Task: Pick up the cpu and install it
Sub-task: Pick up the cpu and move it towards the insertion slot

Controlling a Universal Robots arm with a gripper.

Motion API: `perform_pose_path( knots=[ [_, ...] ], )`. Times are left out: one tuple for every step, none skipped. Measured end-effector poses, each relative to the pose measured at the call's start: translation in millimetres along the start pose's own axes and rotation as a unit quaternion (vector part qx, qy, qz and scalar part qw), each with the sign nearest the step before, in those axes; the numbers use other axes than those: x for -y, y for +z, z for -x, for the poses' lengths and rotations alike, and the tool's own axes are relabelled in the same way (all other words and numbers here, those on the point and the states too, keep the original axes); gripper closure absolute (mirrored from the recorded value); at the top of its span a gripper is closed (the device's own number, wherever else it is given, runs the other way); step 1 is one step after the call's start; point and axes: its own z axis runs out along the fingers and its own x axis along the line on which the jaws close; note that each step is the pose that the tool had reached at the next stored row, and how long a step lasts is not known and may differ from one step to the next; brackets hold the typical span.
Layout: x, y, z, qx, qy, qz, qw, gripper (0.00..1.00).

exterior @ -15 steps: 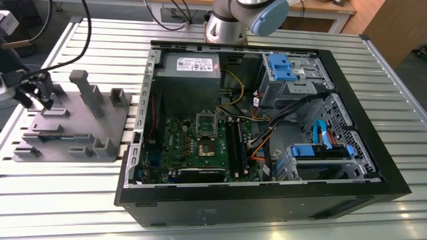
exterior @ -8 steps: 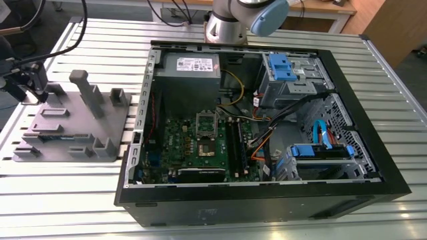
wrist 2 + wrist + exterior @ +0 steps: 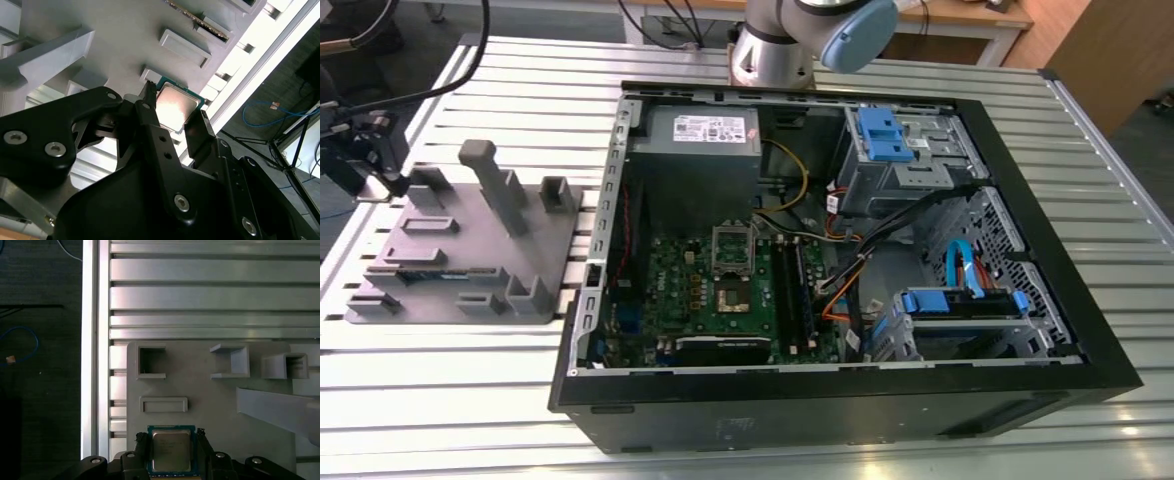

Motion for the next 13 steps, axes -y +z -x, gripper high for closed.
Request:
perform_pose_path(
  knots=[
    [0.0,-0.1,0.0,0.0000,0.000,0.0000,1.0000,0.53],
    [0.0,-0.2,0.0,0.0000,0.000,0.0000,1.0000,0.53],
    [0.0,-0.3,0.0,0.0000,0.000,0.0000,1.0000,0.53],
    [0.0,-0.4,0.0,0.0000,0.000,0.0000,1.0000,0.53],
    [0.0,-0.7,0.0,0.0000,0.000,0.0000,1.0000,0.53],
    [-0.1,-1.2,0.0,-0.0002,0.000,-0.0001,1.0000,0.53],
    [-0.1,-1.9,0.0,-0.0002,0.000,-0.0001,1.0000,0.53],
    [-0.2,-2.6,0.1,0.0000,0.000,0.0000,1.0000,0.53],
    [-0.3,-3.6,0.1,0.0000,0.000,0.0000,1.0000,0.53],
    [-0.3,-4.6,0.2,0.0000,0.000,0.0000,1.0000,0.53],
    [-0.4,-5.6,0.2,0.0000,0.000,0.0000,1.0000,0.53],
    [-0.5,-6.9,0.3,0.0000,0.000,0.0000,1.0000,0.53],
    [-0.6,-8.1,0.3,0.0000,0.000,0.0000,1.0000,0.53]
  ],
)
